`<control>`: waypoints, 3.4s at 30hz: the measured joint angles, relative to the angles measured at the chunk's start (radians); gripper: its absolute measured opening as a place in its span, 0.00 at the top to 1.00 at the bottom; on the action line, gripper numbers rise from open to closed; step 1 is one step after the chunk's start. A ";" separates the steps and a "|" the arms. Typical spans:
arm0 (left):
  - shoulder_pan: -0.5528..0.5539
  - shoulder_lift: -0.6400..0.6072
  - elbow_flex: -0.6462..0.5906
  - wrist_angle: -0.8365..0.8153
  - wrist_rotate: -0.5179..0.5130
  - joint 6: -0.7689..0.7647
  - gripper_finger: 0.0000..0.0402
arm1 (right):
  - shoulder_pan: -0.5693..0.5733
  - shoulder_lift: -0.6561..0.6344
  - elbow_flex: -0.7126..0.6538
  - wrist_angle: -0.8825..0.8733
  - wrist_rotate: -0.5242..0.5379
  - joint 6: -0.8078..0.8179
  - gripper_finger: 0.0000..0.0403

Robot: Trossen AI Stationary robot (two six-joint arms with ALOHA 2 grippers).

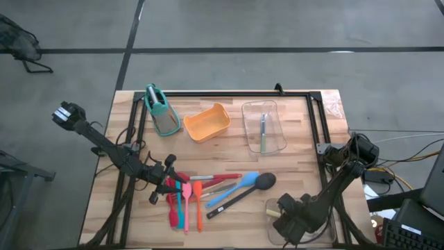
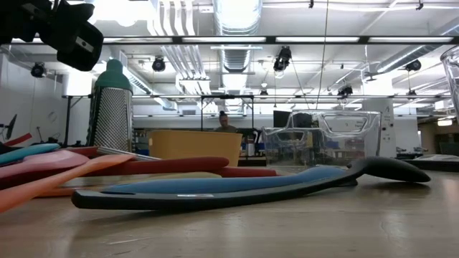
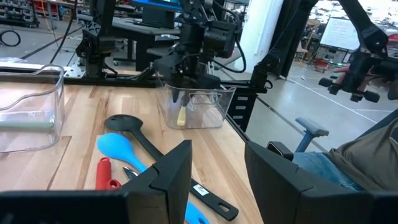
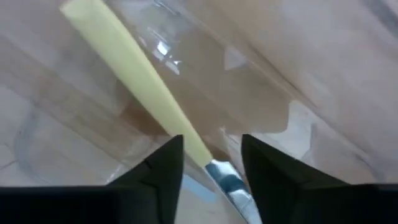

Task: Pick & Place Kitchen Items
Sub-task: Put the right yellow kitchen knife into the top transparent bin

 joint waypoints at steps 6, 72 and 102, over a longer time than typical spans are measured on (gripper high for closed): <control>0.000 0.000 0.000 0.000 0.000 0.000 0.61 | 0.000 0.000 -0.020 0.094 -0.001 -0.092 0.47; 0.000 0.000 0.000 -0.001 0.000 0.000 0.61 | -0.003 -0.002 0.359 -0.485 -0.010 -0.238 0.93; 0.000 0.000 -0.002 0.000 -0.003 -0.007 0.61 | -0.819 -0.248 0.427 -0.523 0.471 -0.873 0.93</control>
